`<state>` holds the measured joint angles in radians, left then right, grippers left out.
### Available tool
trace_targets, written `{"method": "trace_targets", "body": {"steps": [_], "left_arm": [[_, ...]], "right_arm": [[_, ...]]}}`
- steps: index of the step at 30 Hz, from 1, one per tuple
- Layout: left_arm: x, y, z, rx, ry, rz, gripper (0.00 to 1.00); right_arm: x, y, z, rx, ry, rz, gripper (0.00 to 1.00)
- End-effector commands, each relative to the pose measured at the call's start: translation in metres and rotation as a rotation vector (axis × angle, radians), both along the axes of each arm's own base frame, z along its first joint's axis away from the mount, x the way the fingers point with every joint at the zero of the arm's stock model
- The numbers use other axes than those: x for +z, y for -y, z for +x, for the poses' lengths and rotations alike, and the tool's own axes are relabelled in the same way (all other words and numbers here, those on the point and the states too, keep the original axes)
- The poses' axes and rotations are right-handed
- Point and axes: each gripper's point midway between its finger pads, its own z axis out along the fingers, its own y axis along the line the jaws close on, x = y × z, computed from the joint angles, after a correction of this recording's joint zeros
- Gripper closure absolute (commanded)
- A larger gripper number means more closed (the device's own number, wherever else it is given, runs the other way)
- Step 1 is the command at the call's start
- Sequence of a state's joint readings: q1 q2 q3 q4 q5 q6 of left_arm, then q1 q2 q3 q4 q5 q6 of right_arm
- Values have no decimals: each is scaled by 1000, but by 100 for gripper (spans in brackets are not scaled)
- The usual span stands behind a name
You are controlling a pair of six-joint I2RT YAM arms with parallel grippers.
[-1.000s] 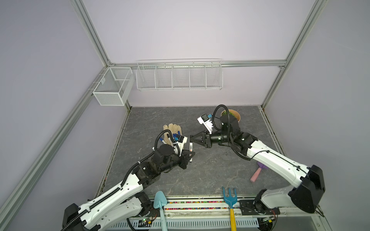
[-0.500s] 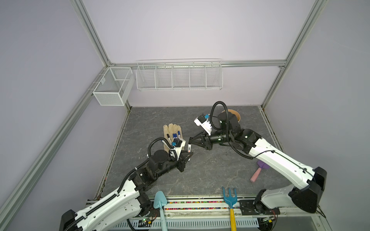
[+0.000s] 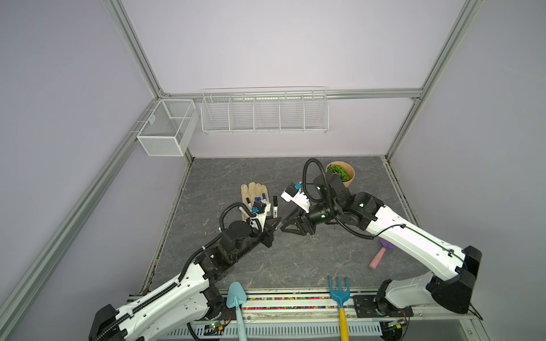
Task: Insert the pens into the pen caps
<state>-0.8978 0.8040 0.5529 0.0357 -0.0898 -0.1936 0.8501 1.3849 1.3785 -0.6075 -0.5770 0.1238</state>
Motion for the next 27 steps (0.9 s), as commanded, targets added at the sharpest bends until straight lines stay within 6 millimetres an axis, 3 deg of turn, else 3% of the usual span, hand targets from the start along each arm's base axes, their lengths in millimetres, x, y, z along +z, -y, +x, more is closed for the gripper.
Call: {"method": "trace_targets", "body": {"steps": [1, 6, 10, 20, 27], "left_arm": [[-7, -2, 0, 35, 12, 4, 100], [-20, 3, -10, 20, 10, 20, 100], [-24, 6, -17, 13, 12, 26, 100], [-21, 8, -18, 20, 16, 17, 100], [-23, 10, -17, 15, 10, 23, 100]], "right_arm": [[15, 12, 16, -107, 65, 35, 54], [35, 16, 46, -246, 152, 78, 53], [42, 4, 57, -248, 150, 85, 53], [24, -17, 55, -186, 86, 45, 56], [12, -25, 50, -163, 36, 44, 64]]}}
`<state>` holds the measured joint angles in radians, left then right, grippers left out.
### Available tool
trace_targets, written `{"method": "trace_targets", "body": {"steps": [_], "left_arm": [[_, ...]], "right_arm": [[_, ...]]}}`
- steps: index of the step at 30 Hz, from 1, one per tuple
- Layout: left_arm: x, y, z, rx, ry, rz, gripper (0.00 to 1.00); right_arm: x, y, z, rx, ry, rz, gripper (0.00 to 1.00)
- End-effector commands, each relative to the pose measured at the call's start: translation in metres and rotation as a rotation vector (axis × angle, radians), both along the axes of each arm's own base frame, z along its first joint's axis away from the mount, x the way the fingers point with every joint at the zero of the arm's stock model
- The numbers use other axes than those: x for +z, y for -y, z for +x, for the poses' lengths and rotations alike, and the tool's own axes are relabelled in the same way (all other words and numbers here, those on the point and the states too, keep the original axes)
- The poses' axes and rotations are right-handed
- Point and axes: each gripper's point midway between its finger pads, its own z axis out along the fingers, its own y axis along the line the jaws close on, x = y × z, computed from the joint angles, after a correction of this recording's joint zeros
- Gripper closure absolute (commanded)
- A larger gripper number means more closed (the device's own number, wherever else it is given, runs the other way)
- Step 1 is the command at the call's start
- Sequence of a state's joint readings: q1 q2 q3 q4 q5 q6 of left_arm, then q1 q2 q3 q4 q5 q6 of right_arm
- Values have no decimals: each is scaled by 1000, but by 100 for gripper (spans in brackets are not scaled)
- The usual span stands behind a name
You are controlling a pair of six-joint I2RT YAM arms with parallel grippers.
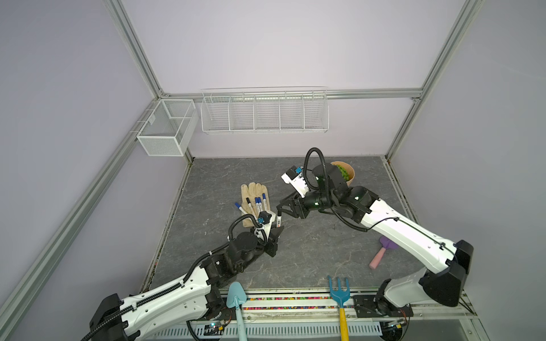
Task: Insert the pens into the pen caps
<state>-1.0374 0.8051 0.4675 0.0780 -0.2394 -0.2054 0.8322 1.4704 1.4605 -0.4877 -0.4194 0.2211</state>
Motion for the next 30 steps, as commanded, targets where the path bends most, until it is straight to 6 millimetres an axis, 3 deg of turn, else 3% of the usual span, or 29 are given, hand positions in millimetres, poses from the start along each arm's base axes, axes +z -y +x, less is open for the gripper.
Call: {"method": "trace_targets", "body": {"steps": [1, 13, 18, 23, 26, 30], "left_arm": [[8, 2, 1, 5, 13, -24, 100], [13, 2, 2, 13, 12, -42, 100], [25, 2, 2, 17, 24, -86, 100], [64, 1, 5, 37, 76, -201, 100], [104, -1, 7, 50, 139, -322, 100], [156, -12, 11, 100, 219, -458, 100]], "right_arm": [[-5, -8, -6, 31, -33, 13, 65], [-20, -11, -19, 65, -81, -8, 80], [-34, -8, -28, 93, -120, -55, 86], [-73, -2, -46, 135, -251, -144, 89], [-111, 6, -63, 170, -363, -235, 90], [-166, 33, -82, 181, -442, -447, 91]]}}
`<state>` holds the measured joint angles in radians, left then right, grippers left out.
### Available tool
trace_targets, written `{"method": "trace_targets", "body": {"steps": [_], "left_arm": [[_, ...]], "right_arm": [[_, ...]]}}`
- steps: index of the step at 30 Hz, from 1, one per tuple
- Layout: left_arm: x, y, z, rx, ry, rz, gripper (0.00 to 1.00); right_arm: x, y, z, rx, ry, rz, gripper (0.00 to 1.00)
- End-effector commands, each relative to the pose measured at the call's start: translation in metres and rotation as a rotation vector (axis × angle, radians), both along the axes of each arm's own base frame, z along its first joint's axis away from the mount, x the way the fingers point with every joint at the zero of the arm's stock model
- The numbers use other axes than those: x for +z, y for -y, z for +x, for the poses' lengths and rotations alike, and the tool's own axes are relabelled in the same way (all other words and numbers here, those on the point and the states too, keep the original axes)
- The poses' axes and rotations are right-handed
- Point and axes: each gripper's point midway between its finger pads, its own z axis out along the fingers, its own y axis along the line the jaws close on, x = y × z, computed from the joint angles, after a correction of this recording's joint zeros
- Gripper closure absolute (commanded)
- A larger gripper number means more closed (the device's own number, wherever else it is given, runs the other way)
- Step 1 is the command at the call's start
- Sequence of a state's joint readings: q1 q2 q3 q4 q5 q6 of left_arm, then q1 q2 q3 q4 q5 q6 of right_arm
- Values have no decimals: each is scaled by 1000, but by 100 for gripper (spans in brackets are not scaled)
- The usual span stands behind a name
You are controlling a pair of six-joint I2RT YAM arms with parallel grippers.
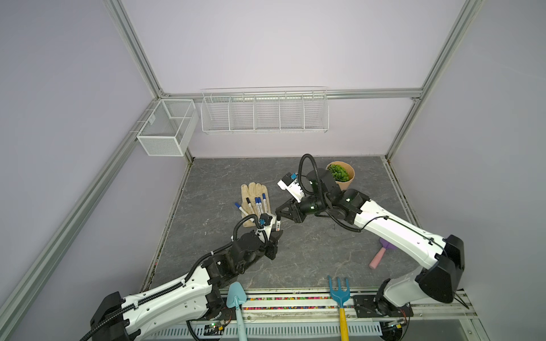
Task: Insert the pens into the pen caps
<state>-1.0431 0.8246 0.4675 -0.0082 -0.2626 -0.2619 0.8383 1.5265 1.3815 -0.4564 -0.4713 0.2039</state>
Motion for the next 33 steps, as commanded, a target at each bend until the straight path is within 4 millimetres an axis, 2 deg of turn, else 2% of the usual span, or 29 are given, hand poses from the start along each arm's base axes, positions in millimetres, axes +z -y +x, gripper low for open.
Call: {"method": "trace_targets", "body": {"steps": [1, 3, 5, 9, 12, 15, 20, 24, 28, 33], "left_arm": [[191, -9, 14, 99, 328, -527, 100], [206, -11, 14, 98, 364, -531, 100], [215, -11, 15, 98, 371, -531, 100], [220, -7, 11, 56, 365, -551, 100], [215, 0, 8, 21, 333, -568, 100], [214, 3, 5, -3, 315, -599, 100], [218, 4, 13, 15, 328, -603, 100], [224, -3, 25, 40, 339, -621, 100], [222, -13, 37, 75, 320, -633, 100], [200, -16, 41, 107, 233, -591, 100]], "right_arm": [[-129, 49, -79, 132, -354, -450, 92], [-144, 60, -79, 120, -337, -529, 92], [-149, 64, -77, 98, -352, -536, 93], [-140, 58, -63, 31, -471, -391, 93], [-130, 53, -58, 39, -483, -328, 92], [-130, 51, -65, 87, -483, -336, 91], [-157, 62, -91, 161, -463, -506, 92], [-171, 69, -98, 161, -497, -558, 93], [-163, 68, -78, 64, -573, -434, 93], [-153, 72, -52, -24, -593, -370, 92]]}}
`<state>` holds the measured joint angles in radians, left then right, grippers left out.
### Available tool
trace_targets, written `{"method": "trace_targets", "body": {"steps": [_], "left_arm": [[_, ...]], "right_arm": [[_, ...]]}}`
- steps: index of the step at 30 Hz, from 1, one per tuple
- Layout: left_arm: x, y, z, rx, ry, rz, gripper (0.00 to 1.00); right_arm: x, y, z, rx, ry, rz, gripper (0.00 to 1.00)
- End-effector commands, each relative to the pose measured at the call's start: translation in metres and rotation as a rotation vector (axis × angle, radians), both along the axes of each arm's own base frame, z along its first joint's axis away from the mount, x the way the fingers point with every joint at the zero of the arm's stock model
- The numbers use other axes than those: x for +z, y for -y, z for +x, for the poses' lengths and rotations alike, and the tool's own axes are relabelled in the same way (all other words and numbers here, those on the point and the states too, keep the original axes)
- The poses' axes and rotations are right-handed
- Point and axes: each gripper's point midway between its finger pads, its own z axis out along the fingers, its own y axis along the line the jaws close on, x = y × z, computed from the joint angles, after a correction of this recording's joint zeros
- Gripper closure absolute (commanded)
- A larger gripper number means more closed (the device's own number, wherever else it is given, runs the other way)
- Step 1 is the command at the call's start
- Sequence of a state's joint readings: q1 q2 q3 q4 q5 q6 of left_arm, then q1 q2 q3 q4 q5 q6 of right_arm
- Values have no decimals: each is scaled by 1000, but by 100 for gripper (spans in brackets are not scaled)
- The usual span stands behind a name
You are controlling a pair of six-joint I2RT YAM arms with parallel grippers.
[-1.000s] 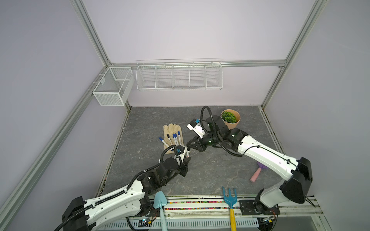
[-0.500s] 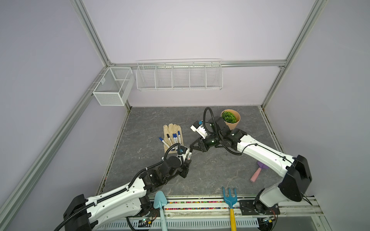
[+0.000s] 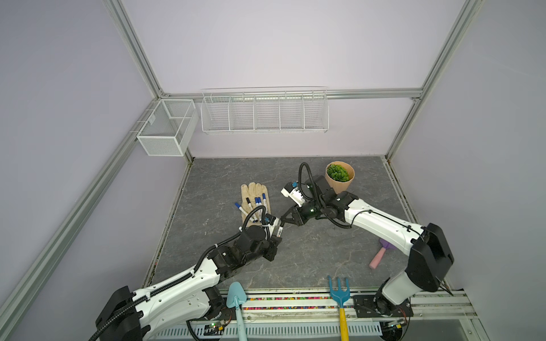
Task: Insert the pens into the pen caps
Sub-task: 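Withdraw the right gripper while the left gripper carries the capped marker to the glove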
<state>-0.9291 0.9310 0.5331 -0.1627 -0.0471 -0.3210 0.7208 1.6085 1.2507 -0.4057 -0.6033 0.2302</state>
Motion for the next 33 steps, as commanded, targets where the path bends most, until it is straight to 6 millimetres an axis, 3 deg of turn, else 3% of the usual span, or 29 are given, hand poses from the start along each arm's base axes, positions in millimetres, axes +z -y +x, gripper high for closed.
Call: {"method": "trace_targets", "body": {"steps": [1, 4, 7, 9, 11, 13, 15, 20, 26, 33], "left_arm": [[230, -16, 42, 221, 412, -634, 100], [200, -12, 44, 232, 306, -560, 100], [156, -12, 45, 260, 199, -516, 100], [126, -14, 45, 288, 135, -492, 100], [101, -20, 48, 336, 77, -469, 100], [82, -32, 56, 399, 11, -451, 100], [60, -48, 71, 473, -93, -446, 100], [11, -76, 105, 600, -258, -317, 100], [-19, -86, 142, 648, -286, -184, 100], [-51, -94, 174, 701, -331, -82, 88]], "right_arm": [[-79, 48, -71, 32, -398, -298, 92], [-62, 39, -62, 24, -364, -247, 92], [-24, 26, -38, -24, -291, -125, 86], [8, 25, -12, -113, -226, -23, 67], [41, 35, 16, -230, -155, 79, 49], [58, 51, 33, -309, -115, 112, 45], [59, 65, 41, -344, -89, 92, 45], [41, 82, 38, -351, -91, -2, 46], [31, 88, 30, -352, -99, -26, 46], [22, 98, 21, -347, -92, -80, 46]]}}
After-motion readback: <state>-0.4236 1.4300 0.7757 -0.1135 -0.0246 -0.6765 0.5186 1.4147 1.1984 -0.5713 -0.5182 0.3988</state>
